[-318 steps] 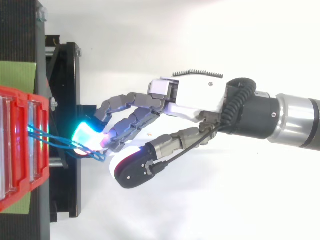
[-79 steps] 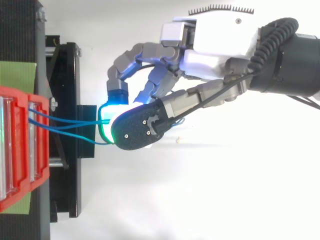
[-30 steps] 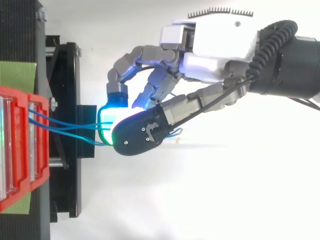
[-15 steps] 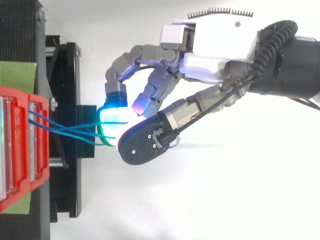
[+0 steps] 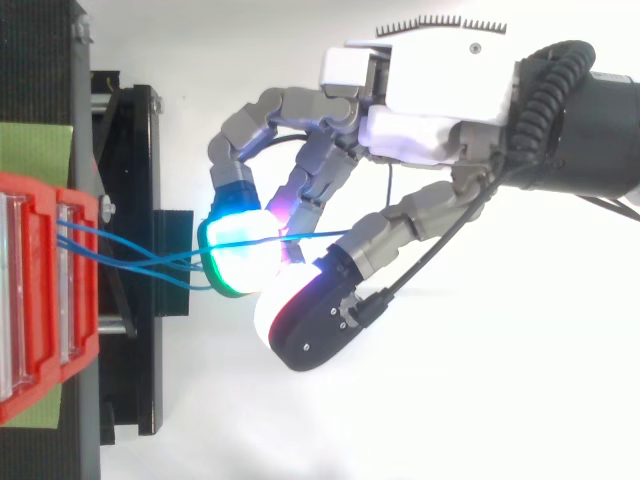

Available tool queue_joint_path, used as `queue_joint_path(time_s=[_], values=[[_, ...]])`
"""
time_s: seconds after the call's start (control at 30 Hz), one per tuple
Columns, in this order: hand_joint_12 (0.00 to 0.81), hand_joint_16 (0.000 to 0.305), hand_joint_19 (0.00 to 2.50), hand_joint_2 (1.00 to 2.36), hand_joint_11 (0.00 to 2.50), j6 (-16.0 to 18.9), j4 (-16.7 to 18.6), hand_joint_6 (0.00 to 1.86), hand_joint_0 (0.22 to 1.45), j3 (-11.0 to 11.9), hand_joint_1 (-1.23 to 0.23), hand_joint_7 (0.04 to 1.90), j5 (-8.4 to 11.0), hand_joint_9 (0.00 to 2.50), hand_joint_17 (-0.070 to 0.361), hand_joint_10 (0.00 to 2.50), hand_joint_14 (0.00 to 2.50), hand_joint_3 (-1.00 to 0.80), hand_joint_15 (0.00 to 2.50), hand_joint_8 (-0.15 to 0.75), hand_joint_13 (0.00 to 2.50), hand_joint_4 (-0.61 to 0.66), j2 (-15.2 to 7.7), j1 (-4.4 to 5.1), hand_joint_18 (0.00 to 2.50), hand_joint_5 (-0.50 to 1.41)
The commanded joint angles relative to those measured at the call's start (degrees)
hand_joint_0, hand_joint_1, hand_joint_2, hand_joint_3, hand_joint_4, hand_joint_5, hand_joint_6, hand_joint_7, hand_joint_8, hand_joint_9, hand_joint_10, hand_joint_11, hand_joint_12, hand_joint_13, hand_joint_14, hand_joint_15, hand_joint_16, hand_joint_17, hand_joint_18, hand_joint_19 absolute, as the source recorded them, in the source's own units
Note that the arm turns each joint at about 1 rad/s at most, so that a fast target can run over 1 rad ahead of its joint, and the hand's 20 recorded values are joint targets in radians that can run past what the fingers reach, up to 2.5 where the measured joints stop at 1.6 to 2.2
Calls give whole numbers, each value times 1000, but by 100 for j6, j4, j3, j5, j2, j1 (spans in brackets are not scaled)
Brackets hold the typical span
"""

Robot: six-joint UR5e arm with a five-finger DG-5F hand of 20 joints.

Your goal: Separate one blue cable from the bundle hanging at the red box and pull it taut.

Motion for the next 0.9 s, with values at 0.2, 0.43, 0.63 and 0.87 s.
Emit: queue_joint_path(time_s=[0.2,0.43,0.63,0.87], values=[[405,48,554,1000,990,5,-20,872,575,2,-513,1093,-16,1106,109,20,21,-500,605,396,1068,79,-3,-24,930,-198],[404,47,549,1012,1014,-4,-20,886,651,2,-664,1167,-8,1100,106,20,21,-352,609,402,1077,122,-3,-24,942,-205],[406,46,545,1018,1032,-4,-20,913,677,2,-723,1178,1,1102,105,20,19,-252,603,406,1078,90,-3,-15,950,-205],[395,46,531,1014,1048,-13,-11,926,741,-7,-762,1150,1,1097,103,19,22,-325,605,396,1064,-9,-3,-15,934,-212]])
